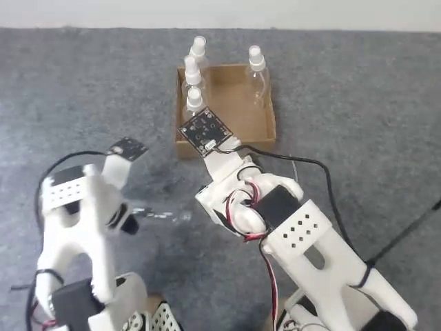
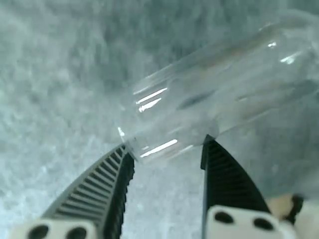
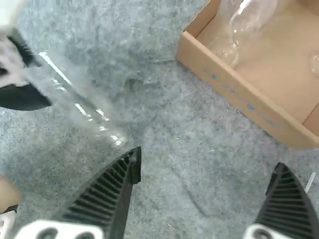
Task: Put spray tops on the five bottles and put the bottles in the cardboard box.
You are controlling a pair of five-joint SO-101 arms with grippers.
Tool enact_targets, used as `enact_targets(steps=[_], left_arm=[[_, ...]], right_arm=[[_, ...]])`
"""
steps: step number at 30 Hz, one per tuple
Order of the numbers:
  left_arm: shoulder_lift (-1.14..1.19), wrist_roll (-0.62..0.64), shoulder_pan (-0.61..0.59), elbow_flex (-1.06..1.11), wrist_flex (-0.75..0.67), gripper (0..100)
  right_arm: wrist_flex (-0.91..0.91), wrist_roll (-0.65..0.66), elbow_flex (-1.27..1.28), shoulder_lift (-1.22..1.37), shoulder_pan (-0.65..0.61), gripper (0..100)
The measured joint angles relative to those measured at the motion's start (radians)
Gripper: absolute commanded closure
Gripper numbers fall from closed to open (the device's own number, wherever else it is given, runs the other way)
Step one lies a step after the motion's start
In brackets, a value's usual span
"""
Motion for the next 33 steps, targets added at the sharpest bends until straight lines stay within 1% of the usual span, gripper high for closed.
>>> enact_targets(steps=[4,6,9,11,16,21,24,29,33], left_arm=[[0.000,0.120,0.107,0.000,-0.023,79],[0.002,0.170,0.141,-0.021,-0.023,79],[0.002,0.212,0.135,-0.071,-0.020,79],[0.002,0.207,0.138,-0.106,0.005,79],[0.002,0.115,0.132,-0.187,0.141,79],[0.002,-0.002,0.129,-0.256,0.198,78],[0.006,-0.087,0.132,-0.284,0.198,74],[0.006,-0.207,0.133,-0.330,0.198,74],[0.014,-0.259,0.181,-0.330,0.187,74]], right_arm=[[0.002,0.000,0.000,0.000,-0.003,64.5],[0.002,0.000,0.000,0.000,-0.002,64.6],[0.002,0.000,0.000,0.000,-0.002,64.7],[0.002,0.000,0.000,0.000,-0.002,64.7],[0.002,0.000,0.000,0.000,-0.002,64.7],[0.002,-0.009,0.000,0.000,-0.002,64.7],[0.002,-0.012,0.000,0.000,0.000,64.7],[0.003,-0.012,0.000,-0.046,0.051,64.7],[0.021,-0.012,0.000,-0.137,0.109,64.7]])
